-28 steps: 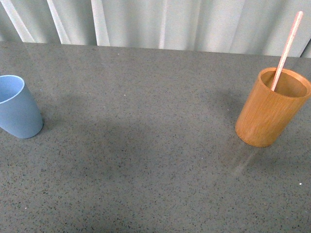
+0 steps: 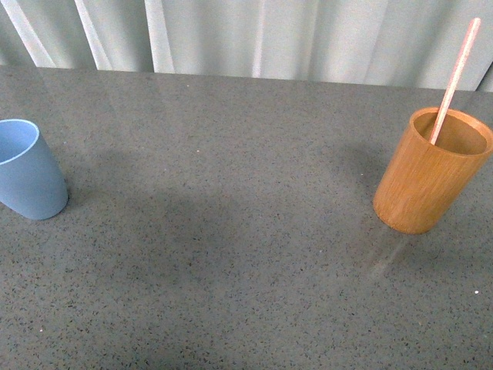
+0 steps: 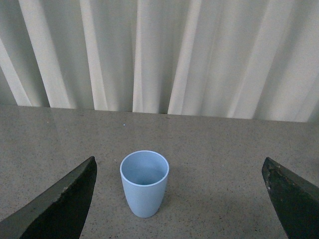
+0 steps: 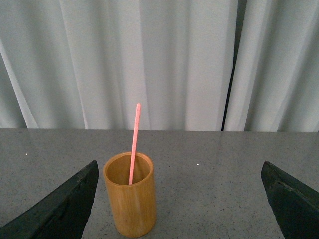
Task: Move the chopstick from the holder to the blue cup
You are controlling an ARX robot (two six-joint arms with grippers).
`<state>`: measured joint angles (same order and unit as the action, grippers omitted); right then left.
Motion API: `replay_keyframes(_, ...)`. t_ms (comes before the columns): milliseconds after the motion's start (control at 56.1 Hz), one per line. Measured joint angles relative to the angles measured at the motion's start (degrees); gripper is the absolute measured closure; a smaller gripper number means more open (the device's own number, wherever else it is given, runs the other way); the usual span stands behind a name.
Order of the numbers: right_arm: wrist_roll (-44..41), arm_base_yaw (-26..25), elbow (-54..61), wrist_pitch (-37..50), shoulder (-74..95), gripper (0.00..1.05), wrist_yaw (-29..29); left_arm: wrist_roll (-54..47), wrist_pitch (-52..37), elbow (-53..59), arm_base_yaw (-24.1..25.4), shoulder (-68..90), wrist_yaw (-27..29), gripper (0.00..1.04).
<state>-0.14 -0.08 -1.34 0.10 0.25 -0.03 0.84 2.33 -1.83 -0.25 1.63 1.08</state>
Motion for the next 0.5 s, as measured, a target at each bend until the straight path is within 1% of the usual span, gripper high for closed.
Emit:
replay_keyframes(18,0.0,0.0,0.0,0.0,0.0,0.1,0.0,0.9,4.2,-1.7,0.0,1.9,1.2,0.07)
replay_keyframes(36,0.0,0.0,0.0,0.0,0.0,0.1,0.0,1.5,6.6,-2.7,0.0,3.2,1.6,0.07)
replay_keyframes(71,0.0,0.0,0.0,0.0,0.0,0.1,0.0,3.1,14.4,-7.1,0.5,10.5,1.5,0.07)
replay_keyframes(107,0.0,0.0,0.0,0.0,0.0,0.1,0.0,3.9,17.6,-10.1,1.3,16.5,1.4,0.07)
replay_keyframes(125,0.0,0.0,0.0,0.0,0.0,0.1,0.0,4.3,17.9,-10.9,1.6,18.4,1.4,0.07)
replay_keyframes(178,0.0,0.0,0.0,0.0,0.0,0.1,0.0,4.9,16.1,-14.4,3.3,27.3,1.6,0.07)
replay_keyframes(250,0.0,0.0,0.0,0.0,0.0,0.1,0.0,5.9,9.8,-19.6,5.6,38.2,0.8,0.07)
replay_keyframes(303,0.0,0.0,0.0,0.0,0.0,0.1,0.0,5.9,5.9,-23.3,6.9,45.2,1.9,0.07)
replay_keyframes(357,0.0,0.0,0.0,0.0,0.0,0.1,0.0,6.8,3.0,-26.9,8.1,51.9,1.7,0.07)
replay_keyframes(428,0.0,0.0,0.0,0.0,0.0,0.1,0.0,7.5,0.5,-31.9,8.7,61.5,2.3,0.07)
replay_keyframes(499,0.0,0.0,0.0,0.0,0.0,0.1,0.0,8.0,-0.1,-35.5,8.3,69.0,2.9,0.07)
